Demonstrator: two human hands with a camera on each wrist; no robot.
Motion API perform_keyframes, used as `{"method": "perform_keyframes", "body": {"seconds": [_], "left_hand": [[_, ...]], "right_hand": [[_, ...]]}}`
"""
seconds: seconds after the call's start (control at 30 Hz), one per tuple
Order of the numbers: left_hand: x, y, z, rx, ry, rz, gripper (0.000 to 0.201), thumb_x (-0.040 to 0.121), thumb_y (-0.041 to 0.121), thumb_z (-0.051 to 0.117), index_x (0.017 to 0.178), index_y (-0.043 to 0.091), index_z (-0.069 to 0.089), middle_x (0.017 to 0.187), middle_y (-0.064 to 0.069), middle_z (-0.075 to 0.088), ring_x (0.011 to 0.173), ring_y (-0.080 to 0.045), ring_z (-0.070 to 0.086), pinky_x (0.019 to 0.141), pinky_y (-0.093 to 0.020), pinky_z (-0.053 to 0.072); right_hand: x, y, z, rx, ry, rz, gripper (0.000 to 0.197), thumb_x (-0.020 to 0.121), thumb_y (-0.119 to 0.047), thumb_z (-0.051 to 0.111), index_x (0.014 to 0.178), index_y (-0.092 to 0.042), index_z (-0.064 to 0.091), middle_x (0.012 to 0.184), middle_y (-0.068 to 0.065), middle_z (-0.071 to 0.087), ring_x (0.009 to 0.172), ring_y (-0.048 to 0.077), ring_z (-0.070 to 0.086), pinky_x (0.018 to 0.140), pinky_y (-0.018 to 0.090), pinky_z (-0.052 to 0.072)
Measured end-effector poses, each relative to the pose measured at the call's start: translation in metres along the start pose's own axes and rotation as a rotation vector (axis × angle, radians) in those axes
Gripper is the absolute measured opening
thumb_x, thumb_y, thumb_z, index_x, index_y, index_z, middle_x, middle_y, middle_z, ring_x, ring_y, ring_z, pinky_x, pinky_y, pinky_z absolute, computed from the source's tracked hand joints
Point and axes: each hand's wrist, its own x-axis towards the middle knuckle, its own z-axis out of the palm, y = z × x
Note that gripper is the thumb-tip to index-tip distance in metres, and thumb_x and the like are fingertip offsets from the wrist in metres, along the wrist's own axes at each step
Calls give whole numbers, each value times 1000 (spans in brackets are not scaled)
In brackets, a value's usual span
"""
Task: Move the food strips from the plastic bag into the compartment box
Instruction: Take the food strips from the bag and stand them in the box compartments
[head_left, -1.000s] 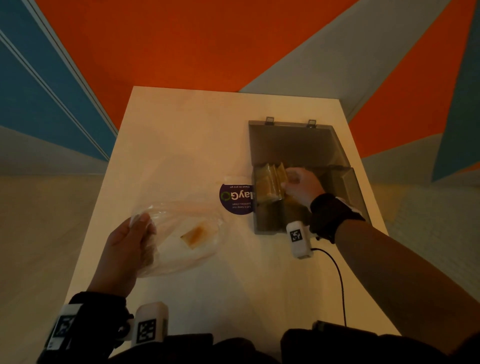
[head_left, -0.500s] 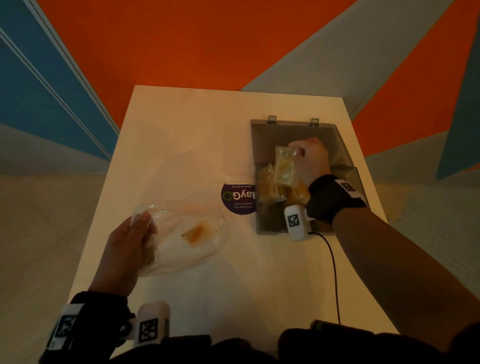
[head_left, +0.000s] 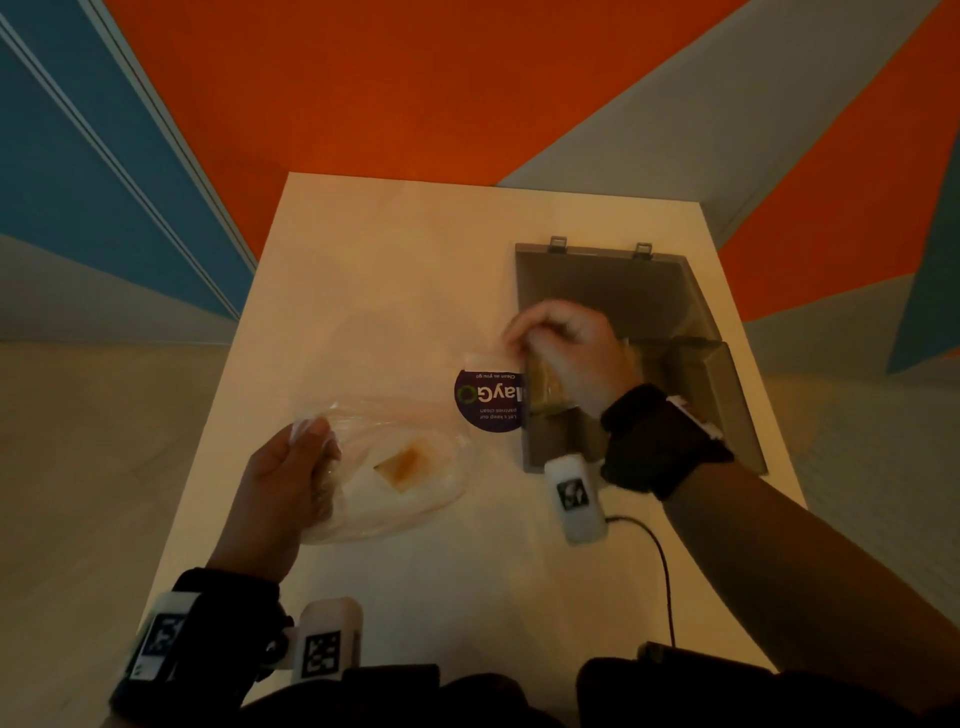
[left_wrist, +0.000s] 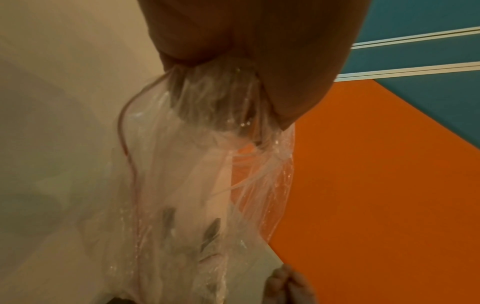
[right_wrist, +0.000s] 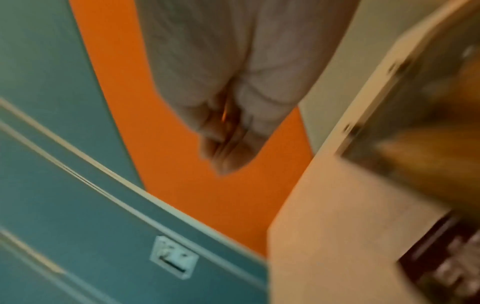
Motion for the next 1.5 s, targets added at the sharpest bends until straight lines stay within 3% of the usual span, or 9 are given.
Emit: {"method": "perform_keyframes", "body": {"seconds": [0.17, 0.3, 0.47, 0.63, 0.77, 0.93, 1.07, 1.2, 1.5], "left_hand": [[-7, 7, 22, 25, -131, 10, 43, 98, 27, 44, 56, 21, 50, 48, 2, 27, 39, -12, 22, 43, -23, 16], [-23, 12, 38, 16, -312, -11, 41, 97, 23, 43, 56, 21, 49, 51, 1, 28, 41, -11, 19, 44, -21, 13], [-33, 4, 37, 9, -298, -19, 35, 94, 25, 46, 60, 15, 51, 48, 1, 29, 40, -11, 21, 43, -20, 14], [-17, -9, 14, 152, -137, 31, 37, 98, 27, 45, 63, 16, 51, 50, 1, 33, 40, -11, 27, 41, -17, 21], [-2, -11, -8, 73, -23, -31, 35, 98, 28, 43, 67, 13, 49, 49, 2, 30, 37, -7, 26, 39, -16, 20], [3, -8, -26, 80, 40, -20, 34, 98, 31, 43, 69, 15, 47, 44, 9, 33, 34, -5, 26, 39, -16, 19], [3, -8, -25, 67, 53, -31, 33, 97, 29, 43, 68, 16, 47, 44, 8, 33, 34, -6, 25, 41, -18, 16], [0, -11, -20, 76, 53, -37, 33, 97, 30, 44, 69, 14, 49, 44, 8, 33, 35, -7, 25, 40, -16, 19], [3, -17, -25, 45, 71, -63, 34, 97, 30, 44, 68, 13, 48, 44, 7, 31, 34, -7, 23, 41, -17, 16]], "right_hand": [[-30, 2, 82, -548, -716, -111, 28, 90, -4, 50, 114, -4, 66, 119, 14, 66, 109, 23, 62, 97, 33, 49], [-33, 62, 117, -1084, -593, -30, 40, 89, -20, 55, 126, -8, 55, 135, 13, 54, 125, 31, 48, 101, 38, 39], [-49, 70, 116, -790, -549, 47, 38, 100, -28, 39, 134, -13, 47, 136, 5, 51, 124, 21, 45, 101, 23, 26], [-60, 18, 94, -802, -688, -224, 26, 93, -3, 45, 112, -5, 63, 107, 19, 67, 93, 34, 63, 84, 42, 53], [-54, -44, 32, -322, -522, -119, 26, 92, -12, 59, 116, -2, 60, 104, 7, 66, 72, 1, 58, 64, 9, 48], [5, -5, -44, -453, 23, 143, 29, 94, -18, 52, 123, -12, 56, 117, 6, 64, 87, 5, 59, 72, 17, 47], [48, 41, -56, -740, -73, 296, 18, 94, -14, 51, 99, -5, 66, 104, 11, 66, 97, 22, 60, 91, 31, 48], [69, 66, -37, -868, -159, 410, 26, 93, -16, 54, 115, -6, 63, 117, 12, 64, 105, 25, 62, 94, 34, 49], [29, 78, -35, -623, 218, 56, 24, 95, -18, 50, 118, -17, 58, 120, 1, 56, 108, 11, 51, 97, 25, 42]]}}
